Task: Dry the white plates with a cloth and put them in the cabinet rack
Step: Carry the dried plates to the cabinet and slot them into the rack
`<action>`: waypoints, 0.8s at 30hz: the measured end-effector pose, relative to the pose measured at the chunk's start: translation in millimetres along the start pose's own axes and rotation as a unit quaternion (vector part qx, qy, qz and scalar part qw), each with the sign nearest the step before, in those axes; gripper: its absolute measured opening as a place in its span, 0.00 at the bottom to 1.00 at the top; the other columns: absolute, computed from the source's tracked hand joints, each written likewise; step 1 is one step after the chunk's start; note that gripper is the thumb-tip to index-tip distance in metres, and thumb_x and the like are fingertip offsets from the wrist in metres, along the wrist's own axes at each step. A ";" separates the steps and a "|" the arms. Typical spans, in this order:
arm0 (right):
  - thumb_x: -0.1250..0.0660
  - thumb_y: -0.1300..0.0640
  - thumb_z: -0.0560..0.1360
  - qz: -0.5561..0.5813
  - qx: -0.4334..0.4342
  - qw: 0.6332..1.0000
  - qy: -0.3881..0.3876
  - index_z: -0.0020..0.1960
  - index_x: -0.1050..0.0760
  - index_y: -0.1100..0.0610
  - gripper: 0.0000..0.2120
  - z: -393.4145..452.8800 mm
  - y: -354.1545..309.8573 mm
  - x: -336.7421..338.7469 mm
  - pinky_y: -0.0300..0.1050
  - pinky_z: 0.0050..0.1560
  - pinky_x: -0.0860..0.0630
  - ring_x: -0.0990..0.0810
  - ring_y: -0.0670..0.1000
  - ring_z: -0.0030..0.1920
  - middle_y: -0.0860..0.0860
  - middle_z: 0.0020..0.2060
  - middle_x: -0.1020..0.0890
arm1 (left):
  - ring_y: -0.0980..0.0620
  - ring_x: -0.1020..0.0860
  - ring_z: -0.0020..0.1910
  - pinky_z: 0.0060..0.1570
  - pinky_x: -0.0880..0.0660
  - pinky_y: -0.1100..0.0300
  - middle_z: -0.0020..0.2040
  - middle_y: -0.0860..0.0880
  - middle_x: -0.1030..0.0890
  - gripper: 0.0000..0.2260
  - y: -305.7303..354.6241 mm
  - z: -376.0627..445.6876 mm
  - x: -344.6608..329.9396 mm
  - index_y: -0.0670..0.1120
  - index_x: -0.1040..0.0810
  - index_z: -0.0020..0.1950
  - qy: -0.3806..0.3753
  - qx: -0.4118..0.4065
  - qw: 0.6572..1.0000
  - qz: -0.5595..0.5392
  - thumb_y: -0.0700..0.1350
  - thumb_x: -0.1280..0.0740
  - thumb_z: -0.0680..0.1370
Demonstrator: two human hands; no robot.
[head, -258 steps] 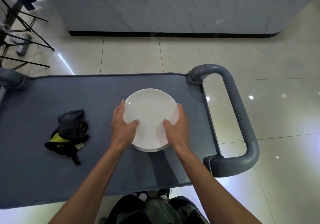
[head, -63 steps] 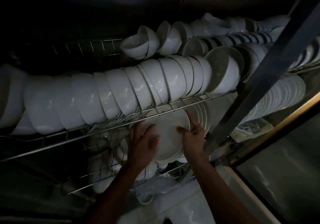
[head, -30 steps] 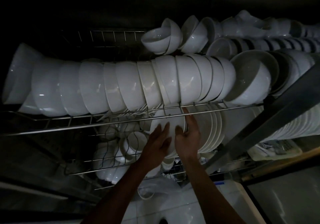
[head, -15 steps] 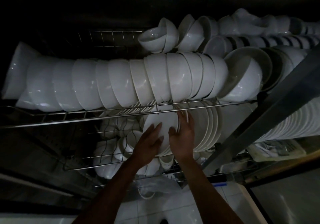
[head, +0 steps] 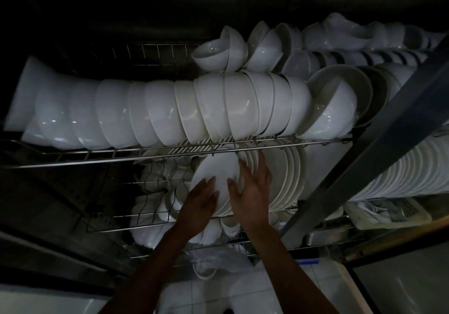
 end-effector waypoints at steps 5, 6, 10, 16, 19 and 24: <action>0.33 0.49 0.79 -0.050 0.022 0.998 0.017 0.72 0.28 0.54 0.23 -4.1 -1.0 1.8 0.61 0.73 0.39 0.47 0.61 0.78 0.56 0.80 0.50 | 0.48 0.41 0.79 0.77 0.42 0.53 0.77 0.44 0.36 0.23 5.1 0.1 3.1 0.43 0.37 0.78 0.010 0.000 0.999 -0.033 0.41 0.37 0.83; 0.34 0.48 0.79 -0.063 0.028 0.997 0.015 0.72 0.28 0.53 0.23 -4.7 -1.8 1.4 0.61 0.73 0.39 0.48 0.61 0.78 0.55 0.81 0.50 | 0.47 0.41 0.79 0.76 0.41 0.52 0.77 0.43 0.35 0.23 5.9 -0.8 3.7 0.43 0.36 0.78 0.016 0.002 0.999 -0.034 0.41 0.37 0.83; 0.34 0.50 0.79 -0.100 0.063 0.993 0.011 0.69 0.25 0.54 0.20 -9.9 -2.1 -0.9 0.61 0.72 0.39 0.48 0.61 0.79 0.56 0.80 0.47 | 0.44 0.34 0.75 0.74 0.36 0.48 0.74 0.40 0.31 0.20 7.8 -6.2 7.1 0.38 0.31 0.74 0.038 -0.019 0.998 -0.042 0.38 0.34 0.81; 0.34 0.50 0.79 -0.119 0.074 0.990 0.014 0.68 0.25 0.55 0.19 -12.9 0.2 -0.3 0.61 0.73 0.39 0.47 0.61 0.79 0.57 0.80 0.45 | 0.50 0.25 0.66 0.65 0.30 0.65 0.68 0.44 0.23 0.16 12.0 -8.0 17.9 0.41 0.23 0.69 0.024 -0.037 0.999 -0.019 0.39 0.33 0.81; 0.35 0.51 0.79 -0.131 0.073 0.989 0.005 0.70 0.27 0.53 0.20 -14.7 -2.5 3.5 0.61 0.74 0.40 0.49 0.60 0.79 0.56 0.80 0.45 | 0.50 0.23 0.64 0.64 0.28 0.58 0.66 0.48 0.21 0.14 9.5 -8.8 23.0 0.46 0.22 0.68 0.018 -0.028 0.999 0.014 0.41 0.35 0.82; 0.36 0.55 0.80 -0.124 0.086 0.988 -0.023 0.75 0.33 0.53 0.24 -20.4 -14.3 15.5 0.59 0.75 0.40 0.45 0.59 0.78 0.56 0.79 0.42 | 0.49 0.23 0.65 0.64 0.27 0.54 0.67 0.49 0.21 0.16 13.5 -17.8 42.0 0.50 0.23 0.69 0.010 -0.015 0.997 0.078 0.48 0.35 0.82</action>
Point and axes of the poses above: each hand's wrist, its own z-axis towards the middle knuckle, its own x-axis out of the back of the hand, y = z × x, the point moved 4 cm from there along z, towards the middle knuckle
